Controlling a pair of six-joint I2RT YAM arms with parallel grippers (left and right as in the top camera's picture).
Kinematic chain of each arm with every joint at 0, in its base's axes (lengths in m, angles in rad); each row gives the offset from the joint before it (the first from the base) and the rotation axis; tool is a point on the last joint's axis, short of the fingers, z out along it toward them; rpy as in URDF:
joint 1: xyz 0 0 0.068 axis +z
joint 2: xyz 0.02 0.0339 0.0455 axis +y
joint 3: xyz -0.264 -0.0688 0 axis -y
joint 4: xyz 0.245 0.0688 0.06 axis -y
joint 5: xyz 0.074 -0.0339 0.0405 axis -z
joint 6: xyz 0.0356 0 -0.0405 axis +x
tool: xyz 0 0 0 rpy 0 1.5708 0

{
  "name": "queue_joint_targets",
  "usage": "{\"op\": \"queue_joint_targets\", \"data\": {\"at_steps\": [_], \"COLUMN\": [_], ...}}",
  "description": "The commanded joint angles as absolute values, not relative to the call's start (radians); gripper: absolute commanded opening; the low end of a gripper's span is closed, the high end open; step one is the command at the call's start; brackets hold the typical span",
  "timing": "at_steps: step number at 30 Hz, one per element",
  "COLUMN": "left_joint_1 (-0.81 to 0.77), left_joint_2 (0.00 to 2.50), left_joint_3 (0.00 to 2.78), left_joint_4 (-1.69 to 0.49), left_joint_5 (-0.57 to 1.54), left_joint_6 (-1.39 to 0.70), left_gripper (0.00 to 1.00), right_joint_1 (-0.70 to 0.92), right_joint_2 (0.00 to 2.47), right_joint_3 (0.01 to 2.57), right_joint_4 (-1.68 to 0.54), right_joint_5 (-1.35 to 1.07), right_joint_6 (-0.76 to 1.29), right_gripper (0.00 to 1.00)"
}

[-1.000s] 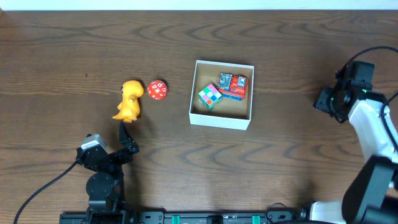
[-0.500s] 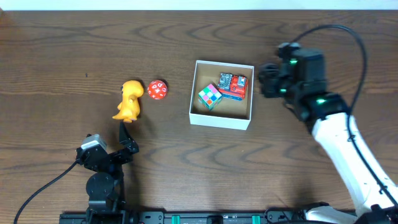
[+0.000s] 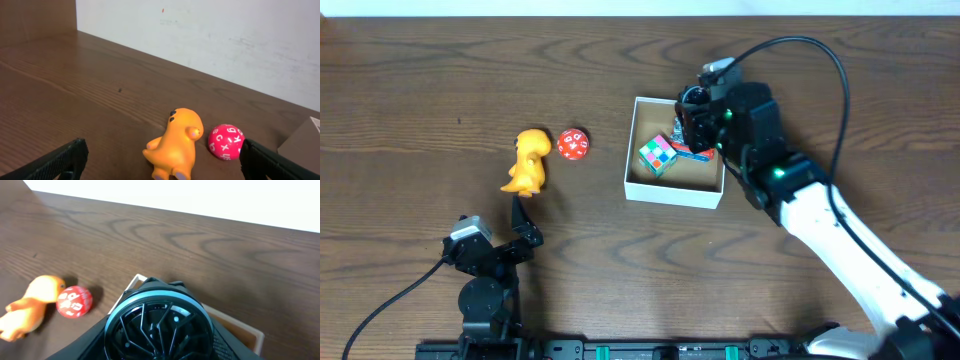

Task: Pack container
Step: 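Carry the black puck left into the white box, then lower the puck into the box and open the right gripper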

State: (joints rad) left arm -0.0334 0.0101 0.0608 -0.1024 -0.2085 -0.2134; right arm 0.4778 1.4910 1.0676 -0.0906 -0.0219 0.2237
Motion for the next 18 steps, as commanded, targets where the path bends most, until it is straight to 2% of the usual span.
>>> {"op": "queue_joint_targets", "data": {"at_steps": [1,10,16,18], "left_joint_1": [-0.028,-0.028,-0.028,-0.028], "left_joint_2": [0.004,0.004,0.004,0.004], "left_joint_3": [0.032,0.032,0.032,0.032], "left_joint_4": [-0.114,-0.114,-0.114,-0.114], "left_joint_5": [-0.209,-0.209,-0.209,-0.209], "left_joint_6": [-0.220,-0.220,-0.220,-0.220], "left_gripper": [0.98,0.98,0.98,0.98], "right_joint_1": [0.496,0.532,0.537,0.537], "right_joint_2": [1.576,1.804,1.859,1.859], "right_joint_3": [1.085,1.085,1.085,1.085], "right_joint_4": [-0.043,0.155,0.174,0.176], "right_joint_5": [-0.004,-0.064,-0.064,-0.064], "right_joint_6": [0.231,0.231,0.231,0.231], "right_gripper": [0.44,0.47,0.48,0.56]}}
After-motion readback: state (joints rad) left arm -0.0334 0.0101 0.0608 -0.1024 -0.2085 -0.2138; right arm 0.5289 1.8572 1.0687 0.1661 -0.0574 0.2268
